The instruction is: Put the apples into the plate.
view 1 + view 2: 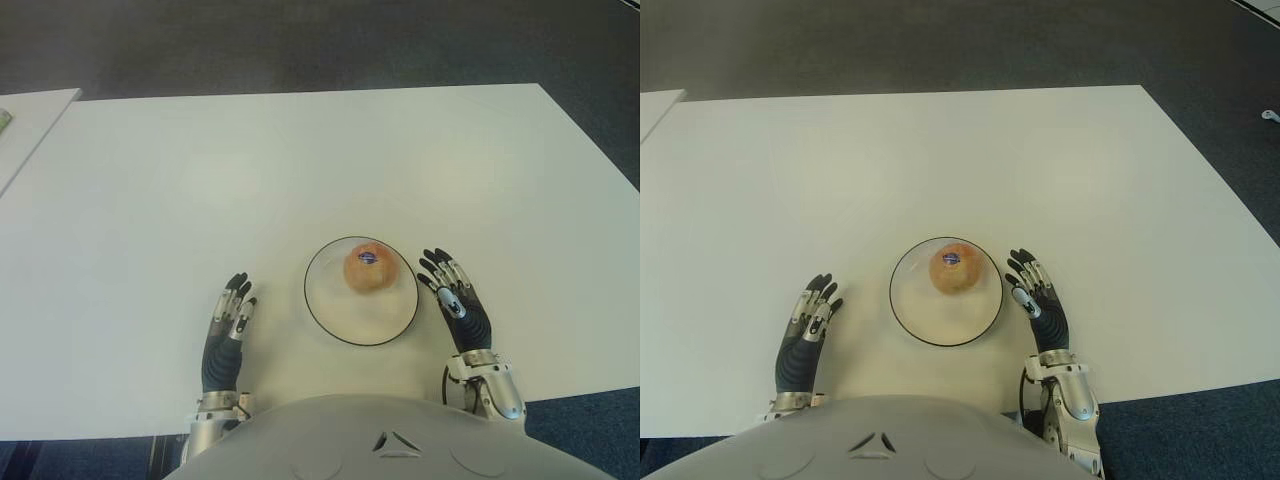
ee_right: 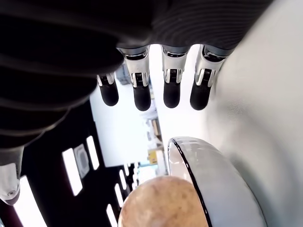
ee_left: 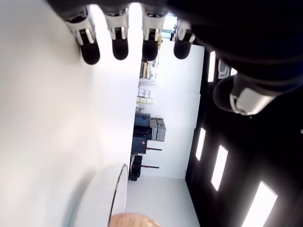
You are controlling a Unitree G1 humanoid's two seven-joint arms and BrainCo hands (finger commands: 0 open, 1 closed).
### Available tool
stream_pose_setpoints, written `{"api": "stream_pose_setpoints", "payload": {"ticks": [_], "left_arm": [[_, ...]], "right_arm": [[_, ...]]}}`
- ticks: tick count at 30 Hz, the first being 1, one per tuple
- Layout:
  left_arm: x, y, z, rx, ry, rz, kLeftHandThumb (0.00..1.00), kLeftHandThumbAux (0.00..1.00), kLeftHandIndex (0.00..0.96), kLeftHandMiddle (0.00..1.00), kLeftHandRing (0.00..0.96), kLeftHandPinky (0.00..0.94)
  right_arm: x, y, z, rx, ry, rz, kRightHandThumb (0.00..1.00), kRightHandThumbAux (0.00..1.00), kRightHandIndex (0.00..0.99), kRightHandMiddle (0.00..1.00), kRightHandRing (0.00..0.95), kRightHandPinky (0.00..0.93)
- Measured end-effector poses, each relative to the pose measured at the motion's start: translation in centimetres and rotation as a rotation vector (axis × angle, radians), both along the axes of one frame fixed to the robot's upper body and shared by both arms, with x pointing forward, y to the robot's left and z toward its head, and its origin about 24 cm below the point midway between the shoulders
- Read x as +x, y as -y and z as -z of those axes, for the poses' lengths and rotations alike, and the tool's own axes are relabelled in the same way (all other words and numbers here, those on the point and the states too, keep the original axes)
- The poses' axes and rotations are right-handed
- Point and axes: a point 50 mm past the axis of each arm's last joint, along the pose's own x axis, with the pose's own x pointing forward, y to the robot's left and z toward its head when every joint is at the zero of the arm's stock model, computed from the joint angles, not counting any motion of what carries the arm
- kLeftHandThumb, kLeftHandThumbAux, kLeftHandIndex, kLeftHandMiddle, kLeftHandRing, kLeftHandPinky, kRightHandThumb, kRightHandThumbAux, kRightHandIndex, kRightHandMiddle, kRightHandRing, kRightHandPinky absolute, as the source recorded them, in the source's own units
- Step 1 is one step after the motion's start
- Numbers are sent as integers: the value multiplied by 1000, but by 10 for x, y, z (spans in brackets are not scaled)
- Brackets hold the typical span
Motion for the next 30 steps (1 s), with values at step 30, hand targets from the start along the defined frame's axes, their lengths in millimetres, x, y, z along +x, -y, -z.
{"api": "stream_pose_setpoints", "payload": {"ticks": [30], "left_arm": [[4, 22, 0, 128, -72, -10, 27, 435, 29, 19, 3, 42]], "right_arm": [[0, -1, 3, 3, -13, -5, 121, 572, 59, 57, 16, 12]]}}
